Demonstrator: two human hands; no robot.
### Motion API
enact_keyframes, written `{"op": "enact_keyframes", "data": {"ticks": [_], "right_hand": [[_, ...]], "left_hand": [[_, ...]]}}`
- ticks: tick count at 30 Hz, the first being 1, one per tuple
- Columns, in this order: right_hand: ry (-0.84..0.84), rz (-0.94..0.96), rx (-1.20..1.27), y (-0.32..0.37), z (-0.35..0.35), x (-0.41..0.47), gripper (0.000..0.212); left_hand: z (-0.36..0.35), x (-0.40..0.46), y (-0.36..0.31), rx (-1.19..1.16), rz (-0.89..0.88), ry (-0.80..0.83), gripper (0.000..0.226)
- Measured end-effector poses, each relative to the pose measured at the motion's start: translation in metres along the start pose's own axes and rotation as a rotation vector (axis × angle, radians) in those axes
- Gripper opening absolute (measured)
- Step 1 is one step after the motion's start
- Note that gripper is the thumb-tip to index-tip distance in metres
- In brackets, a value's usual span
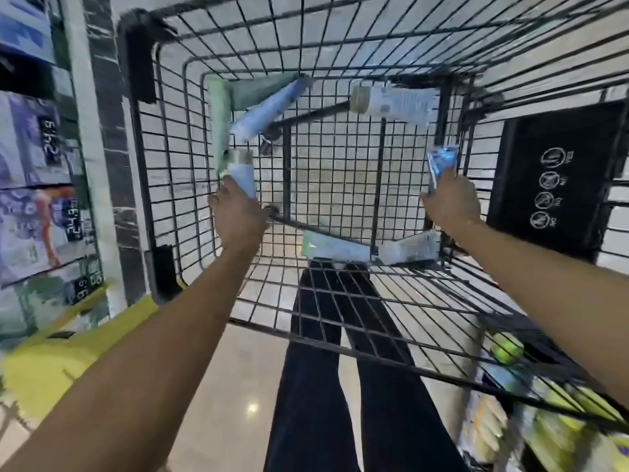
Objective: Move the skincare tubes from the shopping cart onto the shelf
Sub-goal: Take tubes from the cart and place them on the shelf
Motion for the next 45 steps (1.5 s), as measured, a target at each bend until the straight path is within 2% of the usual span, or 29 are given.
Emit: {"op": "enact_keyframes", "data": {"ticks": [5,9,13,16,18,20,23,25,29,31,34,36,39,42,45], "right_hand": [[-0.061,-0.023,-0.051,0.002,-0.008,0.007,0.063],[-0.069,0.009,-0.009,-0.001,-0.017,0.009,0.073],[-0.125,0.051,0.119,-0.006,-0.012,0.012,0.066],[-0.065,-0.019,0.446,-0.016,-0.011,0.005,0.062],[0.01,-0.124,0.774,-0.022,-0.015,-0.003,0.061],[0.097,-0.185,1.059,-0.02,-0.019,-0.015,0.06],[0.196,-0.176,1.256,-0.008,-0.013,-0.043,0.049],[0.246,-0.149,1.39,0.004,-0.004,-0.067,0.045],[0.321,-0.031,1.559,0.024,0.025,-0.116,0.049],[0.345,0.019,1.609,0.028,0.044,-0.14,0.057],[0.344,0.062,1.683,0.03,0.074,-0.175,0.056],[0.341,0.121,1.738,0.033,0.098,-0.199,0.055],[0.296,0.181,1.746,0.025,0.136,-0.24,0.049],[0.25,0.245,1.71,0.011,0.165,-0.284,0.04],[0.19,0.283,1.723,-0.006,0.184,-0.322,0.039]], "left_hand": [[-0.009,0.007,0.013,-0.109,0.008,-0.067,0.067],[-0.018,0.011,0.014,-0.242,0.003,-0.021,0.075],[-0.03,0.011,0.023,-0.382,0.042,0.022,0.082],[-0.035,0.01,0.026,-0.524,0.076,0.1,0.083],[-0.045,0.008,0.027,-0.665,0.172,0.221,0.074],[-0.055,-0.001,0.025,-0.877,0.287,0.369,0.078],[-0.051,-0.02,0.013,-1.076,0.346,0.498,0.084],[-0.042,-0.035,0.0,-1.145,0.321,0.58,0.089],[0.0,-0.072,-0.029,-1.07,0.216,0.682,0.084],[0.029,-0.092,-0.042,-1.027,0.172,0.674,0.076],[0.081,-0.127,-0.066,-0.98,0.068,0.612,0.037],[0.117,-0.152,-0.078,-0.979,-0.01,0.531,0.034],[0.175,-0.192,-0.094,-0.848,-0.21,0.36,0.046],[0.217,-0.234,-0.1,-0.793,-0.331,0.261,0.035],[0.251,-0.275,-0.102,-0.799,-0.382,0.205,0.032]]}}
Point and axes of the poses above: each hand's wrist, its own x-axis towards the middle knuckle, its own z-axis out of the back of the hand, y = z × x, the point moved 10 cm from there along x, towards the middle knuckle, and after that the axes turned 4 degrees about y, right-handed, at the moved point
